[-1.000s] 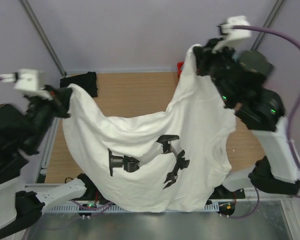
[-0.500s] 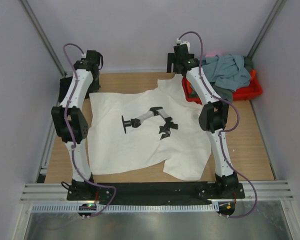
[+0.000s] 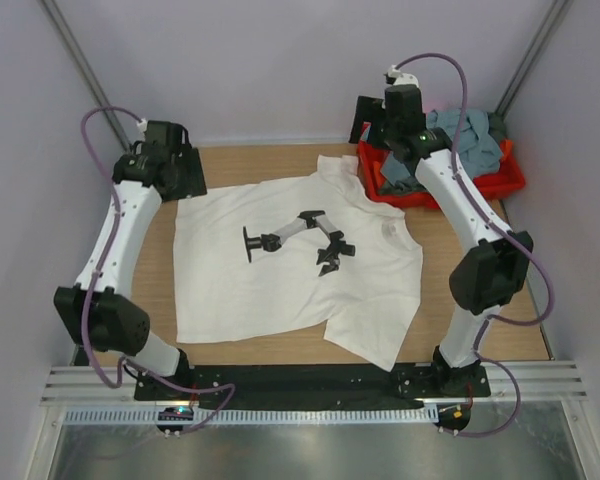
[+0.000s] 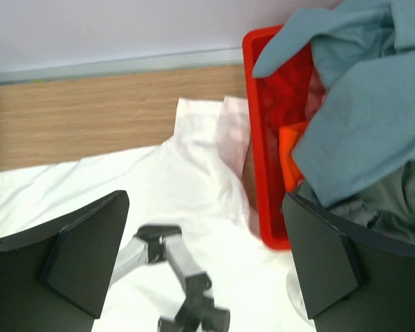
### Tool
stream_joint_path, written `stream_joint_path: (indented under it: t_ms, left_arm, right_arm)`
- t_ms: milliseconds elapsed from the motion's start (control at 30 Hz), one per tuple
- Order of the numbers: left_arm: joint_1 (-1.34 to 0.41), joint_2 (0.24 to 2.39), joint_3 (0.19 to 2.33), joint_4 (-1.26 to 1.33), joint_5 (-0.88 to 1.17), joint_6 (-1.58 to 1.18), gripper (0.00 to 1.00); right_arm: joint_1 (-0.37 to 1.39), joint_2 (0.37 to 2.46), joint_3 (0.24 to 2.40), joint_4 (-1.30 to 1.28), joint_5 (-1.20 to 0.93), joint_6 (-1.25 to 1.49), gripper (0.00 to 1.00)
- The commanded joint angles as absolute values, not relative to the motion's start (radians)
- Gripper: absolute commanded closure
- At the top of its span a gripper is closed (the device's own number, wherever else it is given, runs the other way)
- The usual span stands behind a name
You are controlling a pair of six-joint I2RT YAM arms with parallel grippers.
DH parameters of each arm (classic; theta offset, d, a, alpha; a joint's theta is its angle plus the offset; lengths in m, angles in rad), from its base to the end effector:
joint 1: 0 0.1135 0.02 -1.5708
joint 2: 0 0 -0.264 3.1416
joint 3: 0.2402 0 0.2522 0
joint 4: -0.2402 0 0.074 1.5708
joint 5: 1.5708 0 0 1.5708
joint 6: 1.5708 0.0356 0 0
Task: Fold and stack the t-shirts
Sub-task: Flatten the tshirt out
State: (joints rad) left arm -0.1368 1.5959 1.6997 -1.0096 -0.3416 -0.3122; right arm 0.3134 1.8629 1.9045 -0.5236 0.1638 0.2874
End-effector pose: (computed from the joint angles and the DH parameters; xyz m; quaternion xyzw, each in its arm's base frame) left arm 0.3290 -0.0332 0.3778 -0.1368 0.9230 0.0850 0.3494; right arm 0.4156 0.1286 0.3859 0.0313 0.8530 0.0859 0.5138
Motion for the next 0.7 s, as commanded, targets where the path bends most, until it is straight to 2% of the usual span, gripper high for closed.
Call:
stream_joint_path:
  t_ms: [0,33,200,300,433,667]
  left_arm:
    - [-0.126,1.467,1.469,-0.879,-0.180,-0.402,0.00]
    - [-0.126,1.454,1.377,-0.818,-0.116,-0.441,0.00]
    - [-0.126,1.479,1.209,-0.683,0.043,-0.567,0.06]
    - [-0.126,1.508,1.118,-0.597,0.052,-0.633,0.07]
    - [-0.126,1.560,1.062,-0.531,0.040,-0.672,0.07]
    - [-0.088,1.675,1.037,-0.557,0.006,-0.673,0.09]
  right_arm:
    - [0.321,1.752,1.728,-0.431,0.086,0.336,0.00]
    - [0.322,1.749,1.686,-0.426,0.063,0.340,0.00]
    - [0.411,1.804,1.631,-0.469,-0.081,0.342,0.05]
    - [0.509,1.862,1.609,-0.488,-0.022,0.305,0.04]
    - [0.543,1.980,1.652,-0.492,-0.015,0.310,0.03]
    - [0.606,2.177,1.766,-0.531,-0.005,0.321,0.03]
